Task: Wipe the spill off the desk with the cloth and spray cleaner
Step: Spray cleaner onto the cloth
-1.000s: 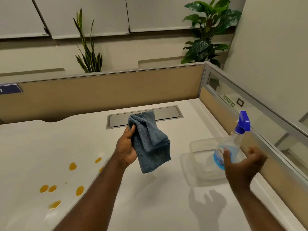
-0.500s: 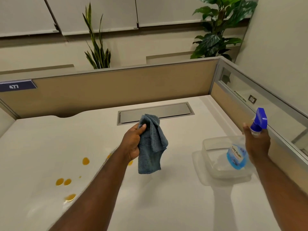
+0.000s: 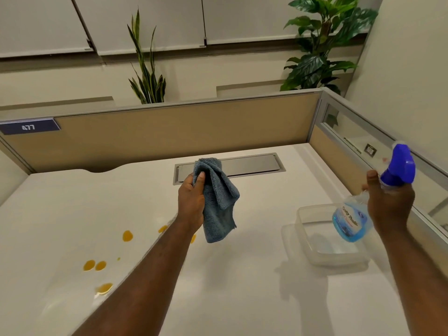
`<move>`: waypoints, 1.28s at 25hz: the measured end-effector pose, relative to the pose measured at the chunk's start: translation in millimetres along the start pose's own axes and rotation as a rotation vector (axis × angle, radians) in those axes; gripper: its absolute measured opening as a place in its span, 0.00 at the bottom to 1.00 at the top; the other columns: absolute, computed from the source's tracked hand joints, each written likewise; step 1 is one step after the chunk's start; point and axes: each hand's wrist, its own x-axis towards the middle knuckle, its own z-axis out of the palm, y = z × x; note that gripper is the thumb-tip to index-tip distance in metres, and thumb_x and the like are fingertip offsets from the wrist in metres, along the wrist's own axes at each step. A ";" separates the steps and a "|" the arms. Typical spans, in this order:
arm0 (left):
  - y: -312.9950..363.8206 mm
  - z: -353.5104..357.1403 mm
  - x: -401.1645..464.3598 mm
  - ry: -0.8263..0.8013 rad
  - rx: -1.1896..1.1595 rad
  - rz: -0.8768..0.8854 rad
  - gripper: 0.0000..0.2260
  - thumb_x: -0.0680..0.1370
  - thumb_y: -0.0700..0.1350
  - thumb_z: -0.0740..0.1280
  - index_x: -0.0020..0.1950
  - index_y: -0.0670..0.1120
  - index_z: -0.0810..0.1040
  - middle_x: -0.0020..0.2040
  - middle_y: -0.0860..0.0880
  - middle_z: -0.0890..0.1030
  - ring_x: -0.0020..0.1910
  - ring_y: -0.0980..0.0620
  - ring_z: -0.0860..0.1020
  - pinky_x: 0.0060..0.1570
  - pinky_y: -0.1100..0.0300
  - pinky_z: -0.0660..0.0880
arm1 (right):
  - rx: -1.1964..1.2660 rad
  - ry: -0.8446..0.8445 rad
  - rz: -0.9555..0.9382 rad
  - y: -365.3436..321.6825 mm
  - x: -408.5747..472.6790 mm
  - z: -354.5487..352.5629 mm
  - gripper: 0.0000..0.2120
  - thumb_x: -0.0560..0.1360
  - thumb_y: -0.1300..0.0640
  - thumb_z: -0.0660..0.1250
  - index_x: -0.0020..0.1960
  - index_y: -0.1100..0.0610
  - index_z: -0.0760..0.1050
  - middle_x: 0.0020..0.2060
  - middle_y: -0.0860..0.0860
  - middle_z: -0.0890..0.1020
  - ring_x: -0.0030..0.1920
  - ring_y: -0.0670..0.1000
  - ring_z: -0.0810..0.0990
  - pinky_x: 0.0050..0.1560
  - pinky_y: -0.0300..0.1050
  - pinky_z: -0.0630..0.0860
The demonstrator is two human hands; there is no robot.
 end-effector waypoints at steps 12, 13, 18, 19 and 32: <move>11.6 0.3 31.4 0.248 0.070 -0.343 0.15 0.79 0.49 0.66 0.58 0.38 0.77 0.55 0.38 0.79 0.51 0.38 0.78 0.50 0.45 0.78 | 0.411 -0.166 -0.141 -133.0 -40.2 15.4 0.11 0.73 0.34 0.62 0.47 0.38 0.74 0.28 0.41 0.80 0.31 0.43 0.81 0.39 0.35 0.80; 9.4 -1.4 30.7 0.256 0.044 -0.362 0.16 0.80 0.49 0.66 0.59 0.37 0.76 0.55 0.38 0.78 0.51 0.38 0.78 0.50 0.45 0.78 | 0.430 -0.213 -0.116 -134.4 -48.0 22.5 0.12 0.72 0.33 0.62 0.47 0.40 0.75 0.28 0.42 0.80 0.30 0.44 0.81 0.38 0.37 0.80; 0.7 -10.7 23.1 0.330 -0.054 -0.450 0.18 0.79 0.47 0.66 0.63 0.36 0.73 0.56 0.39 0.78 0.52 0.39 0.78 0.47 0.46 0.78 | 0.362 -0.429 -0.002 -122.2 -91.5 61.3 0.19 0.68 0.31 0.62 0.45 0.45 0.76 0.27 0.47 0.80 0.30 0.46 0.80 0.38 0.45 0.79; -0.2 -12.6 21.6 0.334 -0.065 -0.453 0.17 0.79 0.47 0.66 0.62 0.36 0.73 0.55 0.39 0.78 0.51 0.39 0.79 0.45 0.46 0.78 | 0.345 -0.472 0.020 -119.1 -99.9 68.4 0.19 0.68 0.31 0.61 0.46 0.44 0.76 0.27 0.47 0.79 0.30 0.46 0.80 0.38 0.44 0.78; 15.8 -16.6 6.2 0.178 -0.152 -0.092 0.14 0.81 0.51 0.62 0.54 0.42 0.79 0.52 0.41 0.82 0.52 0.42 0.80 0.51 0.47 0.79 | 0.195 -0.895 0.071 -96.6 -157.4 119.3 0.31 0.65 0.28 0.59 0.48 0.55 0.77 0.26 0.48 0.79 0.28 0.46 0.78 0.37 0.44 0.78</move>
